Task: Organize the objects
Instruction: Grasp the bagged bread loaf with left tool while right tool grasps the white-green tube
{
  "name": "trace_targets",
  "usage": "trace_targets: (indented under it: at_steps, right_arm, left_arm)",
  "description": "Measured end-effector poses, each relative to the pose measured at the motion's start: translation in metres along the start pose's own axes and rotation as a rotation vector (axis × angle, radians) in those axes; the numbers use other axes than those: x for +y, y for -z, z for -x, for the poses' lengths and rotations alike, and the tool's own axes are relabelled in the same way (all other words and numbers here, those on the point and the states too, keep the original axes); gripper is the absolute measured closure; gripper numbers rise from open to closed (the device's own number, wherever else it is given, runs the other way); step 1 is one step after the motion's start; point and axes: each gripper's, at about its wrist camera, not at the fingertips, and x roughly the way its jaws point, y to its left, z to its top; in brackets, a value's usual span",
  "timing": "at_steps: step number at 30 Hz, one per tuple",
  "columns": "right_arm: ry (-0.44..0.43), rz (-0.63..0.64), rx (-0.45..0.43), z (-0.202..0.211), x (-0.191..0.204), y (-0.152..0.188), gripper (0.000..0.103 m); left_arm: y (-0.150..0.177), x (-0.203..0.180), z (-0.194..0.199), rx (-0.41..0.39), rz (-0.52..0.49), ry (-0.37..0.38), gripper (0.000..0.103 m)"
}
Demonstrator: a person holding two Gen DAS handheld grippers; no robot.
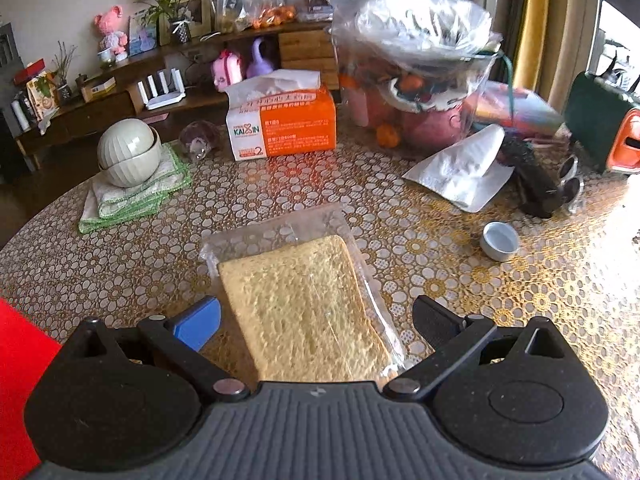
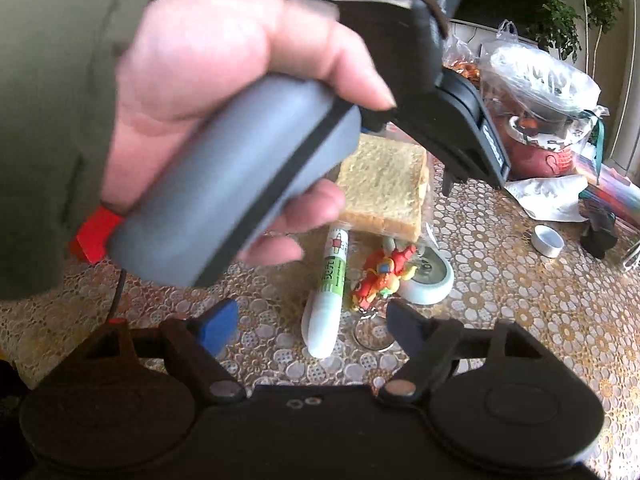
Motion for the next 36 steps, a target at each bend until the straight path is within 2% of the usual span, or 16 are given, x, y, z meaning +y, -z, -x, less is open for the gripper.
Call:
trace_targets:
  at_steps: [7, 12, 14, 18, 20, 23, 26, 30, 36]
  right_arm:
    - [0.008, 0.011, 0.027, -0.017, 0.002, -0.001, 0.029]
    - [0.016, 0.011, 0.053, -0.028, 0.004, 0.002, 0.046]
    - [0.021, 0.006, 0.054, -0.03, 0.003, 0.003, 0.047]
    - [0.021, 0.003, 0.051, -0.03, 0.004, 0.001, 0.058]
    - [0.026, 0.004, 0.049, -0.031, 0.006, 0.001, 0.059]
    - [0.025, -0.005, 0.047, -0.031, 0.007, 0.0, 0.067]
    - [0.037, -0.01, 0.047, -0.028, 0.007, 0.001, 0.077]
    - [0.05, -0.028, 0.05, -0.027, 0.006, 0.001, 0.079]
    - [0.071, -0.064, 0.048, -0.019, 0.002, 0.003, 0.081]
  left_arm:
    - [-0.003, 0.005, -0.023, 0.038, 0.028, -0.039, 0.0]
    - [-0.003, 0.011, -0.035, 0.063, 0.036, -0.033, 0.0]
    - [-0.002, 0.012, -0.038, 0.066, 0.028, -0.031, 0.0]
    - [0.0, 0.015, -0.041, 0.072, 0.018, -0.019, 0.0]
    - [0.0, 0.018, -0.041, 0.072, 0.032, -0.004, 0.001]
    - [0.001, 0.023, -0.038, 0.057, 0.061, 0.017, 0.002]
    - [0.003, 0.026, -0.034, 0.044, 0.066, 0.021, 0.008]
    - [0.006, 0.033, -0.03, 0.036, 0.08, 0.029, 0.02]
    - [0.012, 0.041, -0.015, -0.003, 0.084, 0.049, 0.026]
